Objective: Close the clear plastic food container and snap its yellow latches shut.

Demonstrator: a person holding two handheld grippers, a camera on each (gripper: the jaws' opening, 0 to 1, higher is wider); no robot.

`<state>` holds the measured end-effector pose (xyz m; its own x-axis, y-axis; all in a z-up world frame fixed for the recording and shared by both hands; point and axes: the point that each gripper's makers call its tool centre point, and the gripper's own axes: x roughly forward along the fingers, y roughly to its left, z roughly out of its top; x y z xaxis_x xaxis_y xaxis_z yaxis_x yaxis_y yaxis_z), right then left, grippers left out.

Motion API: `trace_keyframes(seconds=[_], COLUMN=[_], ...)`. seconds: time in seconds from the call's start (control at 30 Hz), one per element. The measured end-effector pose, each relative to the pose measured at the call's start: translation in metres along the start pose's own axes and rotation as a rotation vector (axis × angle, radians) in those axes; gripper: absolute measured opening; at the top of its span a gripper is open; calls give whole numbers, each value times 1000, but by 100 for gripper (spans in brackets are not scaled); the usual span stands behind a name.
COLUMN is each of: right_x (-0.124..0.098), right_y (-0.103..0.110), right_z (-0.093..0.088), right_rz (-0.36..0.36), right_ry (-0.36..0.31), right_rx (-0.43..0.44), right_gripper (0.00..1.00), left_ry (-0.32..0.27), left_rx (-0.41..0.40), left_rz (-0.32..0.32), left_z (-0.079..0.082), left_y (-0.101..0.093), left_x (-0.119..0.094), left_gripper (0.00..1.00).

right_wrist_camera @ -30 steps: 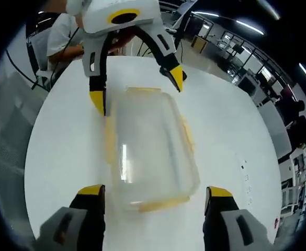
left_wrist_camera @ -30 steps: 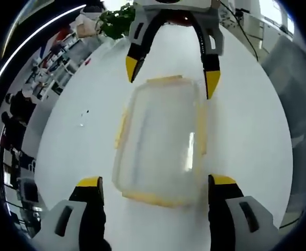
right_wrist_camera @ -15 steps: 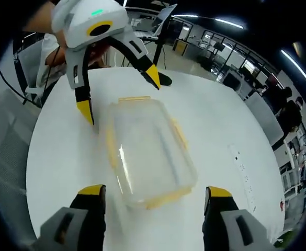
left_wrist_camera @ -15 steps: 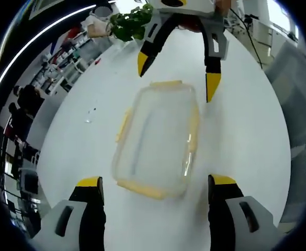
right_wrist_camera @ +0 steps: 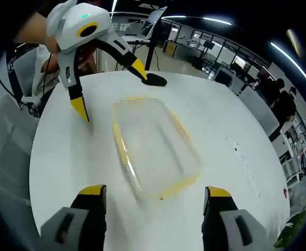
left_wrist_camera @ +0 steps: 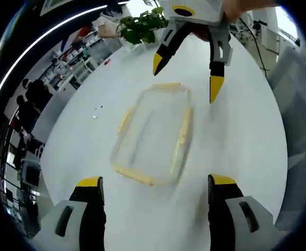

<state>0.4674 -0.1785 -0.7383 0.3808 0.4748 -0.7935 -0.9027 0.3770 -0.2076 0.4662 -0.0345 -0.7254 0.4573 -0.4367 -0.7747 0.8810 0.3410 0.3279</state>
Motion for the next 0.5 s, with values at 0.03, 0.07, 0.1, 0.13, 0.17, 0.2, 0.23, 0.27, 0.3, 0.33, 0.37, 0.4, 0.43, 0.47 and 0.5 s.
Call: trace_keyframes(seconds=[0.03, 0.07, 0.1, 0.13, 0.17, 0.2, 0.23, 0.27, 0.3, 0.33, 0.37, 0.4, 0.43, 0.47, 0.5], right_x=[-1, -2, -3, -4, -4, -5, -6, -7, -8, -9, -9, -11, -13, -13, -14], right_y=[1, 2, 3, 6, 6, 8, 10, 12, 13, 14, 15, 17, 18, 20, 22], right_z=[-1, -1, 0, -1, -1, -2, -2, -2, -3, -4, -4, -4, -4, -5, -6], right_rz=[-7, -9, -8, -7, -11, -13, -12, -12, -18, -19, -21, -27, -29, -31, -33], right_ry=[-2, -7, -17, -20, -22, -25, -28, -30, -26, -25, -27, -41, -45, -45, -48], right_rx=[4, 18, 34, 36, 36, 36, 42, 50, 45, 40, 43, 59, 61, 63, 70], right_gripper=[75, 74, 74, 74, 74, 74, 73, 73, 73, 73, 73, 73, 73, 73, 73], left_ry=[3, 2, 1, 0, -2, -6, -8, -11, -12, -12, -18, -24, -27, -30, -31], left_rx=[-4, -8, -17, -29, -35, -45, -51, -56, -59, -67, -70, -77, -80, -81, -84], left_rz=[3, 3, 5, 6, 7, 9, 9, 9, 10, 14, 17, 19, 21, 21, 23], left_z=[-2, -3, -4, -5, -5, -5, -5, -5, -5, -5, -4, -3, -3, -3, -4], left_y=[-1, -2, -3, -4, -5, -7, -8, -9, -10, -12, -14, -16, -18, -20, -22], left_x=[-1, -2, -3, -3, -4, -5, -5, -6, -6, -7, -9, -10, -11, -11, -12], left_gripper=[79, 79, 79, 79, 79, 79, 79, 79, 79, 79, 79, 79, 79, 79, 79])
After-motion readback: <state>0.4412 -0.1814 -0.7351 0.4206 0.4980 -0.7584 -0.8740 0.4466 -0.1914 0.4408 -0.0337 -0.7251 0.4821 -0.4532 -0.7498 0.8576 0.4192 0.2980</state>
